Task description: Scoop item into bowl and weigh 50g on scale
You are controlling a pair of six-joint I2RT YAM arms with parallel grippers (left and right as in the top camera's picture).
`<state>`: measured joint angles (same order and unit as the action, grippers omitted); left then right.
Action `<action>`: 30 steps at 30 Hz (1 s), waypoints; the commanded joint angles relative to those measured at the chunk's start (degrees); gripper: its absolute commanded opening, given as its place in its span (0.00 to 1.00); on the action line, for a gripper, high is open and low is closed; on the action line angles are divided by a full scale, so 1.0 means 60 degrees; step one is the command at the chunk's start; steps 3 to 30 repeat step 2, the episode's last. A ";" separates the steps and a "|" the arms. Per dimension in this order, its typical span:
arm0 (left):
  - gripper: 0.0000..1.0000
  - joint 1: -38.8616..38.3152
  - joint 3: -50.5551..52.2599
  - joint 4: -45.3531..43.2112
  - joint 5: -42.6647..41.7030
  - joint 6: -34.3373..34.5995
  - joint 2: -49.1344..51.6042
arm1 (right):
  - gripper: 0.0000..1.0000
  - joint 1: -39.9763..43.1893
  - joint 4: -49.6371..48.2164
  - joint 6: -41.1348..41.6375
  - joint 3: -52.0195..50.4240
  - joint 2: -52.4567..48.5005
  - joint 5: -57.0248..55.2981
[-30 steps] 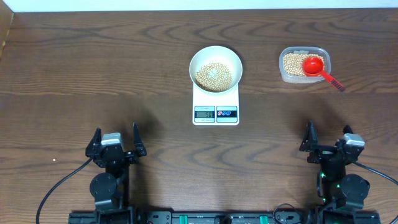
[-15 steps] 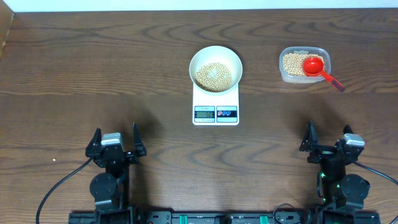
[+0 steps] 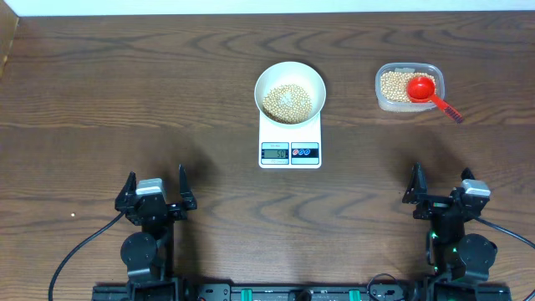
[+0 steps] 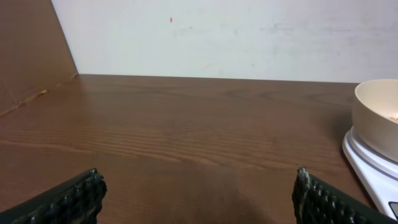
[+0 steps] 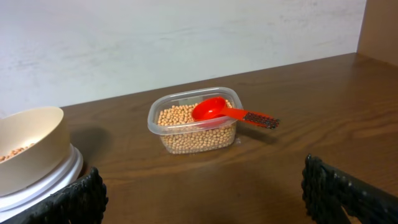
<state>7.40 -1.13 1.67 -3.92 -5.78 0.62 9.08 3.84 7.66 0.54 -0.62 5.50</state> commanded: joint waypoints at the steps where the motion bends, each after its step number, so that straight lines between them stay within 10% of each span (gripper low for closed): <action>1: 0.98 -0.0022 0.0149 0.0346 -0.0047 0.0117 -0.0066 | 0.99 -0.0120 0.0015 0.0146 -0.0036 0.0055 -0.0076; 30: 0.98 -0.0022 0.0149 0.0350 -0.0047 0.0117 -0.0066 | 0.99 -0.0120 0.0015 0.0149 -0.0036 0.0055 -0.0076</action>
